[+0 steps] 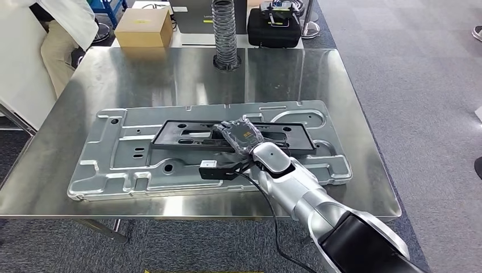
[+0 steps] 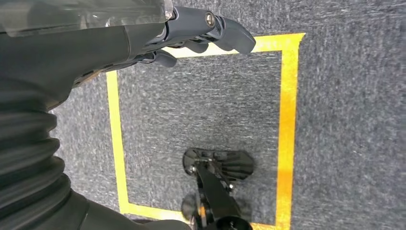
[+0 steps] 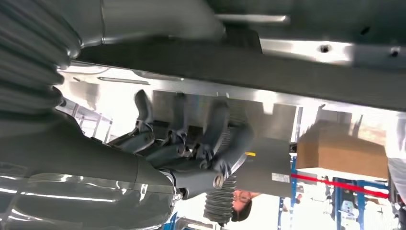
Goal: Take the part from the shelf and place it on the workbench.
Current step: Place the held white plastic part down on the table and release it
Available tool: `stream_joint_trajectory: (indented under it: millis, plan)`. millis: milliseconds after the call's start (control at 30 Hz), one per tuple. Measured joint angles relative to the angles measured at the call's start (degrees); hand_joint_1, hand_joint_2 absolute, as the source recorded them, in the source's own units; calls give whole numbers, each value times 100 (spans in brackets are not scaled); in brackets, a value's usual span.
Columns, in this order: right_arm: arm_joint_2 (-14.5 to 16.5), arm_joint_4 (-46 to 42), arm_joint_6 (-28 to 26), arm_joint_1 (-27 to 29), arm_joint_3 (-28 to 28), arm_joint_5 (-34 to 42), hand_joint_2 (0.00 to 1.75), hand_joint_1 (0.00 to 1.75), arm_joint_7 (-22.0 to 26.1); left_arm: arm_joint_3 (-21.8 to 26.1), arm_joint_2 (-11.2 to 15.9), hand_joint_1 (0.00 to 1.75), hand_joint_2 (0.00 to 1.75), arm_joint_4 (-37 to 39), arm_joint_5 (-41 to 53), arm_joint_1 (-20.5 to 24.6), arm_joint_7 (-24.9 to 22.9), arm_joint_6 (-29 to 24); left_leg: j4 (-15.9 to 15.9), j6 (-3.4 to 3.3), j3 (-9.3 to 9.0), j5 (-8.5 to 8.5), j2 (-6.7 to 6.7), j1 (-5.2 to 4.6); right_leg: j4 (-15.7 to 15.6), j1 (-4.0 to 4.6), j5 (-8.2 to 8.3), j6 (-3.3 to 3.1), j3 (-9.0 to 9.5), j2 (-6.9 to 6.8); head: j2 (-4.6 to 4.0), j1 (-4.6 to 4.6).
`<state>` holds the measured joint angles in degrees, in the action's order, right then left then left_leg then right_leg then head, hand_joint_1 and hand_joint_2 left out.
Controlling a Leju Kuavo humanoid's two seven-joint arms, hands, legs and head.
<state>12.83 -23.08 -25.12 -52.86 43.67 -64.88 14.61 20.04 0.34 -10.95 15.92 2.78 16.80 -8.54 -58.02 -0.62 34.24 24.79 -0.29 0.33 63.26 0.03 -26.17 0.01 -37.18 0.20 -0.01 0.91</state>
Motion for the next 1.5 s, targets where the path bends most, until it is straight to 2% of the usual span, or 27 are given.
stream_joint_trajectory:
  millis: [33, 100, 167, 233, 333, 367, 400, 433, 467, 533, 567, 600, 700, 767, 833, 867, 900, 933, 1033, 1100, 1200, 1267, 1333, 1367, 1400, 1433, 1500]
  plan:
    - [6, 3, -12, -2, -37, 29, 0, 0, 29, 2, 0, 0, 175, 0, -3, 5, 21, 30, -6, 15, 4, 7, -1, -8, -307, 17, 101, -32, 142, -8, 0, -3]
    - [14, 11, -37, -1, -109, 87, 0, 0, 77, 4, 0, 0, 87, 0, 5, 13, 48, 55, -1, 62, 11, 10, 0, -11, -493, 44, 124, -63, 216, -18, -1, -9]
    - [24, 18, -56, 2, -169, 152, 0, 0, 131, 4, 6, 0, 0, 0, 25, 20, 61, 41, 4, 119, 0, 24, 2, -14, -549, 20, 153, -96, 240, -14, 0, -16]
    - [52, -10, -95, 8, -283, 382, 0, 0, 316, 4, 9, 0, 0, 0, 54, 24, 93, 23, -268, 172, 102, 213, 3, -14, -617, -25, 184, -137, 285, -17, 0, -5]
    - [108, -168, -121, 77, -589, 1018, 0, 0, 821, 27, 22, 0, 0, 0, 57, 22, 237, 28, -1370, 250, 606, 737, 4, 29, -632, -37, 184, -161, 304, -20, 1, 2]
    - [116, -228, -98, 107, -684, 1153, 0, 0, 922, 37, 26, 0, 0, 0, 53, 20, 282, 38, -1601, 270, 724, 788, 5, 42, -629, -38, 180, -160, 308, -20, 1, 2]
    - [121, -284, -72, 131, -766, 1231, 0, 0, 977, 45, 27, 0, 0, 0, 51, 18, 313, 48, -1597, 285, 729, 716, 6, 57, -625, -41, 174, -154, 314, -18, 0, 3]
    - [126, -341, -48, 146, -834, 1262, 0, 0, 997, 55, 31, 0, 0, 0, 51, 18, 330, 53, -1353, 296, 616, 540, 8, 73, -617, -46, 164, -142, 323, -15, 0, 3]
    - [132, -399, -28, 155, -895, 1278, 0, 0, 1007, 67, 34, 0, 0, 0, 51, 19, 342, 57, -926, 306, 412, 312, 10, 93, -602, -52, 148, -123, 332, -9, -1, 3]
    - [143, -498, -16, 160, -986, 1295, 0, 0, 1018, 99, 40, 0, 0, 0, 50, 29, 354, 56, -197, 287, 47, 52, 2, 96, -564, -41, 118, -69, 331, 5, -1, 2]
    - [146, -539, -12, 168, -1024, 1328, 0, 0, 1039, 114, 40, 0, 0, 0, 43, 33, 371, 56, -28, 260, -34, 19, -5, 88, -551, -33, 112, -42, 324, 11, -1, -1]
    - [148, -597, 21, 191, -1071, 1434, 0, 0, 1104, 128, 40, 0, 0, 0, 28, 32, 411, 61, 0, 220, -46, 40, -13, 73, -549, -24, 114, -16, 318, 15, -1, -2]
    - [150, -1079, 498, 383, -1346, 2469, 0, 0, 1533, 188, 38, 0, 0, 0, -44, 18, 657, 152, 21, 95, -37, 7, -14, 81, -478, -38, 46, 68, 290, 14, 0, -3]
    - [135, -1795, 1101, 607, -1614, 3635, 0, 0, 1712, 257, 34, 0, 0, 0, -82, 15, 819, 228, 42, 31, -39, -8, -9, 89, 8, -49, -259, 117, 76, 8, 0, -14]
    - [72, -2723, 1701, 892, -1868, 4907, 0, 0, 1723, 334, 29, 0, 0, 0, -108, -3, 924, 268, 42, 0, -34, -3, -9, 73, 844, -48, -642, 143, -309, 7, -1, -22]
    - [17, -3187, 1903, 1052, -1981, 5455, 0, 0, 1711, 372, 25, 0, 0, 0, -117, -19, 949, 271, 40, -11, -36, 1, -13, 62, 1139, -46, -724, 143, -451, 7, 0, -22]
    - [-46, -3666, 2036, 1216, -2089, 5942, 0, 0, 1703, 408, 17, 0, 0, 0, -125, -38, 962, 261, 37, -20, -40, 6, -21, 49, 1218, -41, -693, 130, -493, 7, 0, -23]
    - [-116, -4185, 2085, 1374, -2207, 6350, 0, 0, 1714, 444, 7, 0, 0, 0, -132, -57, 968, 243, 34, -28, -48, 12, -33, 33, 1045, -33, -550, 101, -418, 7, 0, -26]
    - [-302, -5636, 1821, 1760, -2535, 6864, 0, 0, 1817, 544, -54, 0, 0, 0, -138, -104, 971, 168, 23, -32, -71, 23, -56, -20, -170, 28, 18, -54, 140, -19, 0, -15]
    - [-427, -6519, 1322, 2068, -2726, 6699, 0, 0, 1942, 612, -92, 0, 0, 0, -139, -116, 960, 120, 19, -1, -64, 18, -53, -23, -534, 76, 134, -106, 293, -45, 0, -9]
    - [-620, -7603, 568, 2599, -2966, 6418, 0, 0, 2148, 696, -119, 0, 0, 0, -109, -133, 935, 66, -3, 71, -58, 73, -42, -31, -622, 40, 192, -117, 308, -60, -1, -17]
    - [-725, -8135, 264, 2975, -3073, 6325, 0, 0, 2316, 733, -132, 0, 0, 0, -86, -139, 921, 43, -353, 117, 49, 388, -25, -31, -696, -14, 254, -142, 308, -73, 0, -1]
    - [-823, -8488, 105, 3400, -3145, 6246, 0, 0, 2447, 773, -135, 0, 0, 0, -61, -137, 902, 21, -1101, 168, 286, 867, -13, 4, -697, -20, 294, -150, 264, -82, -1, 13]
    - [-864, -8615, 56, 3607, -3188, 6227, 0, 0, 2478, 800, -135, 0, 0, 0, -51, -137, 891, 7, -1418, 193, 369, 1027, -11, 20, -687, -22, 314, -143, 229, -85, -1, 12]
    - [-895, -8731, 10, 3800, -3237, 6215, 0, 0, 2497, 826, -134, 0, 0, 0, -42, -137, 881, -7, -1556, 213, 365, 1086, -10, 33, -673, -25, 337, -132, 190, -87, 0, 12]
    - [-912, -8830, -24, 3973, -3293, 6221, 0, 0, 2507, 848, -134, 0, 0, 0, -38, -137, 873, -23, -1436, 226, 238, 1027, -9, 44, -654, -31, 361, -117, 146, -86, 0, 12]
    - [-928, -8984, -50, 4264, -3415, 6311, 0, 0, 2524, 883, -133, 0, 0, 0, -32, -124, 867, -55, -618, 233, -295, 763, -9, 65, -599, -46, 405, -71, 65, -80, 0, 13]
